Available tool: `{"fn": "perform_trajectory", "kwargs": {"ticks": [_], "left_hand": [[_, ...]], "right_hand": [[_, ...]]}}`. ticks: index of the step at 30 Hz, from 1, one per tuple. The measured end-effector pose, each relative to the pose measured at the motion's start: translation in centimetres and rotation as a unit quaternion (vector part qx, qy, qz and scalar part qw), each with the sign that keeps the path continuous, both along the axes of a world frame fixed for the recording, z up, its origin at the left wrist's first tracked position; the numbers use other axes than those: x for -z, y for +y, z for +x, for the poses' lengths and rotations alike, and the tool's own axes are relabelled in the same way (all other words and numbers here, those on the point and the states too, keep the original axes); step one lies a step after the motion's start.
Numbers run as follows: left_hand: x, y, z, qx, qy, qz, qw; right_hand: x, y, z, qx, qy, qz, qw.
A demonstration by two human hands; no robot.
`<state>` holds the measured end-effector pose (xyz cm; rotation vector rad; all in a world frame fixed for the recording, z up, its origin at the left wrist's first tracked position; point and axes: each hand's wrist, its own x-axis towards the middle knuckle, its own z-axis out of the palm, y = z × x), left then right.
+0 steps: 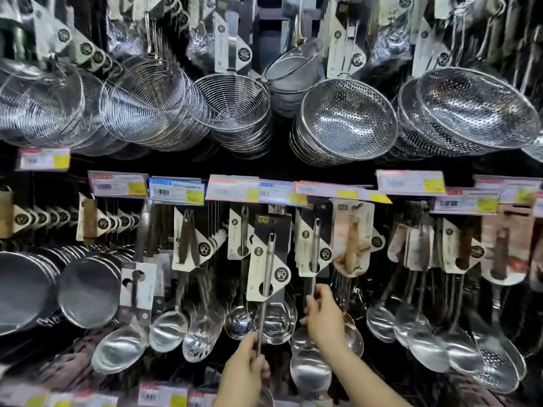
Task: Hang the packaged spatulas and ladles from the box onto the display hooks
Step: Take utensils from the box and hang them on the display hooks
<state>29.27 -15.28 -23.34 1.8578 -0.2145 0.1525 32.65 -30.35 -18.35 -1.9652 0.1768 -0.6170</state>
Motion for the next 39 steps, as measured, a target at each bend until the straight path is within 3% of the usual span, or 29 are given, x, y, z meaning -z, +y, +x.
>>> {"fn": "perform_trajectory", "kwargs": {"ticks": [12, 15, 17, 20, 26, 32, 39], "left_hand": [[-0.3, -0.1, 0.2, 0.003, -0.018, 0.03, 0.999], [0.3, -0.8, 0.5, 0.018, -0.012, 0.034, 0.999], [0.4, -1.8, 0.6, 0.024, -0.016, 0.048, 0.998], [0.2, -3.9, 0.3, 0.042, -0.024, 0.06, 0.997], [-2.2, -7.2, -0.9, 0.09, -0.06, 0.024, 0.994], [-2.9, -8.3, -0.3, 0.116, -0.045, -0.013, 0.992], [-2.0, -8.9, 2.0, 0.083, -0.02, 0.014, 0.996]], "right_hand": [[-0.6, 0.1, 1.8, 0.03, 0.053, -0.091, 0.994], [-0.8, -0.2, -0.3, 0.035, -0.015, -0.059, 0.998], [-1.3, -0.3, -2.1, -0.015, -0.084, -0.026, 0.996], [-2.6, -0.7, -3.9, -0.116, -0.1, 0.013, 0.988], [-4.3, -2.6, -3.8, -0.09, -0.155, 0.037, 0.983], [-5.4, -3.2, -2.7, -0.051, -0.124, -0.014, 0.991], [-5.3, -3.1, -0.6, -0.032, -0.086, -0.025, 0.995]]}}
